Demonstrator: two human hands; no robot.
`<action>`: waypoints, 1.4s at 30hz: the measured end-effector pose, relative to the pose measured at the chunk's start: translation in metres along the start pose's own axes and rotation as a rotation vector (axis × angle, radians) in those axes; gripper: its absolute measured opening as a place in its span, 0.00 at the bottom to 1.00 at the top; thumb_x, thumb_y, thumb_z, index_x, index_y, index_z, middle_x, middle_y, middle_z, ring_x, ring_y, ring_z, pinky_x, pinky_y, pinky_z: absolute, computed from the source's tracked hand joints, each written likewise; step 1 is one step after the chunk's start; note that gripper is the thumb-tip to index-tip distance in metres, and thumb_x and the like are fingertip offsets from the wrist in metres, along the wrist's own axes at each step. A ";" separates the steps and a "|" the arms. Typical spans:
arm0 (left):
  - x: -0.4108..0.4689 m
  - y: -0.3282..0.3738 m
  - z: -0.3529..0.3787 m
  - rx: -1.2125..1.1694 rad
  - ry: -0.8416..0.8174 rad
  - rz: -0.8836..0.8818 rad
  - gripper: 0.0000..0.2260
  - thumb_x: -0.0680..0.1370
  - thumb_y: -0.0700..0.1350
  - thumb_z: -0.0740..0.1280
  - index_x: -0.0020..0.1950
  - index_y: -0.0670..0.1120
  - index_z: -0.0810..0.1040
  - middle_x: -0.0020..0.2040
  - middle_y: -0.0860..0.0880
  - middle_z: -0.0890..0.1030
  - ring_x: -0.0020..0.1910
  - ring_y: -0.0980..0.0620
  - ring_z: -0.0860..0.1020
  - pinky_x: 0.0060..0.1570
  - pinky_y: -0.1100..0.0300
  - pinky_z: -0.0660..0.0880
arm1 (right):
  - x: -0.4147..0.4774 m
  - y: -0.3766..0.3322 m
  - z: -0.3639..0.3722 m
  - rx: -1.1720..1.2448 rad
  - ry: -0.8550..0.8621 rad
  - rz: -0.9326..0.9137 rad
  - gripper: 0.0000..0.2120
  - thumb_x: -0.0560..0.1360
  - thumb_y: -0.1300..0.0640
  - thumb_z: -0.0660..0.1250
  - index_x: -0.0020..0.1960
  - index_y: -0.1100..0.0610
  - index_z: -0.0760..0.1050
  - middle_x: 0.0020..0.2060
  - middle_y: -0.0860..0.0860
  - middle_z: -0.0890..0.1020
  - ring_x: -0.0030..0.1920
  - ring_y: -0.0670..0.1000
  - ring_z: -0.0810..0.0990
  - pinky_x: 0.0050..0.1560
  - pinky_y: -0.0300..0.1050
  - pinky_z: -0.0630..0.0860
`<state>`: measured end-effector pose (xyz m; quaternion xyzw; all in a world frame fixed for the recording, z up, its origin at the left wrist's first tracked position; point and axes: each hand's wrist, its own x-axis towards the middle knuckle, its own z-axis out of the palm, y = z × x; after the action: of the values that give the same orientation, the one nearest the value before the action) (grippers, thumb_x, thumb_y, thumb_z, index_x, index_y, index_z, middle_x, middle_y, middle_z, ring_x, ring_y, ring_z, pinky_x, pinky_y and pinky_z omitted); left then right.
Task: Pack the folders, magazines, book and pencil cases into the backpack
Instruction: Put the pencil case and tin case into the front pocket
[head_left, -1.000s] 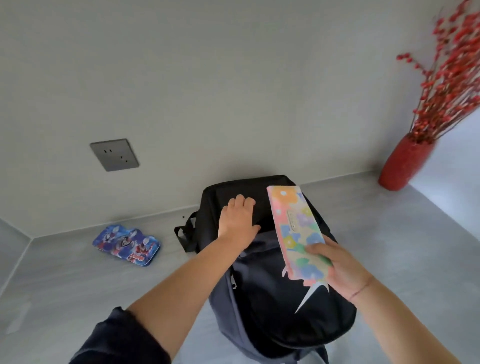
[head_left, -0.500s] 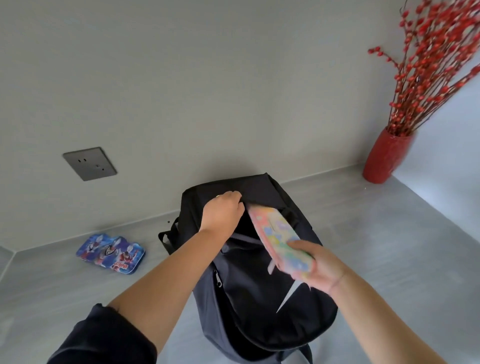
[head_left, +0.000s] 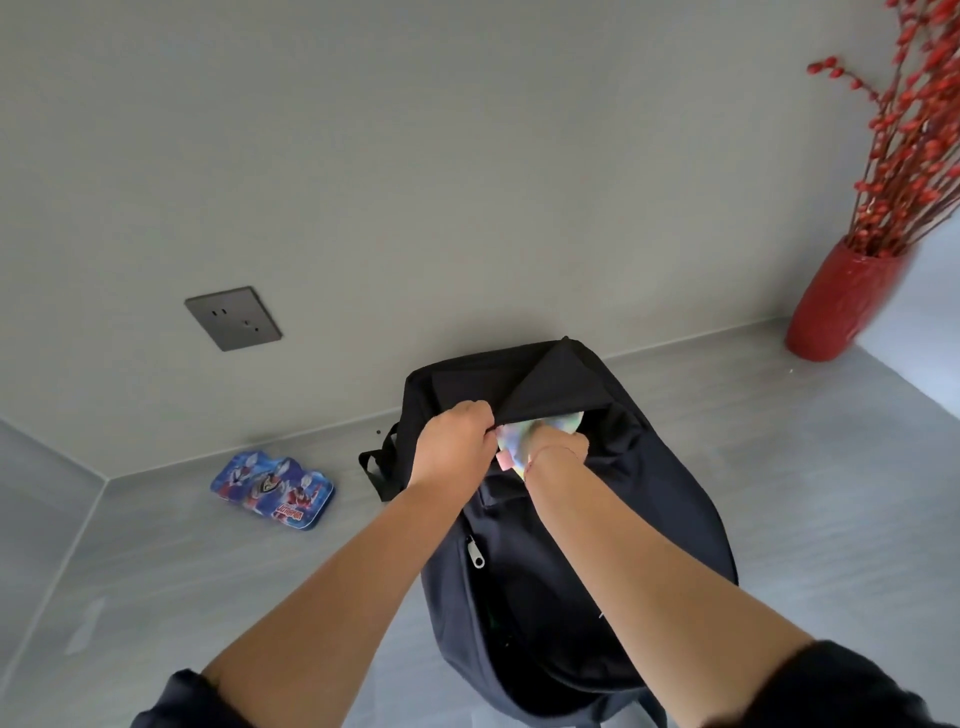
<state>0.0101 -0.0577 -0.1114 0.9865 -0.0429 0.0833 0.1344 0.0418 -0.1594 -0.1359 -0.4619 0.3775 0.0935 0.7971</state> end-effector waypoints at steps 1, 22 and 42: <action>-0.001 0.002 0.000 0.009 0.013 0.028 0.02 0.73 0.36 0.65 0.40 0.39 0.75 0.38 0.44 0.78 0.33 0.45 0.73 0.27 0.57 0.64 | 0.001 0.001 -0.001 0.046 0.056 0.096 0.18 0.79 0.57 0.58 0.68 0.55 0.66 0.61 0.53 0.76 0.39 0.46 0.73 0.32 0.29 0.72; -0.012 0.002 0.004 -0.081 0.005 -0.005 0.06 0.78 0.42 0.63 0.48 0.41 0.77 0.46 0.45 0.79 0.42 0.46 0.77 0.42 0.55 0.74 | -0.012 -0.008 -0.008 0.198 -0.329 0.252 0.21 0.78 0.74 0.46 0.69 0.67 0.64 0.70 0.62 0.68 0.71 0.60 0.66 0.68 0.51 0.64; -0.069 -0.198 0.037 -0.829 0.245 -1.096 0.10 0.77 0.38 0.63 0.55 0.37 0.79 0.47 0.38 0.81 0.50 0.38 0.78 0.45 0.55 0.72 | -0.080 0.132 0.100 -0.856 -0.713 -0.190 0.11 0.73 0.72 0.58 0.33 0.63 0.70 0.31 0.50 0.68 0.34 0.49 0.67 0.32 0.35 0.63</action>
<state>-0.0310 0.1266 -0.2100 0.7167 0.4483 0.0911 0.5264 -0.0279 0.0103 -0.1396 -0.7159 -0.0302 0.3163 0.6217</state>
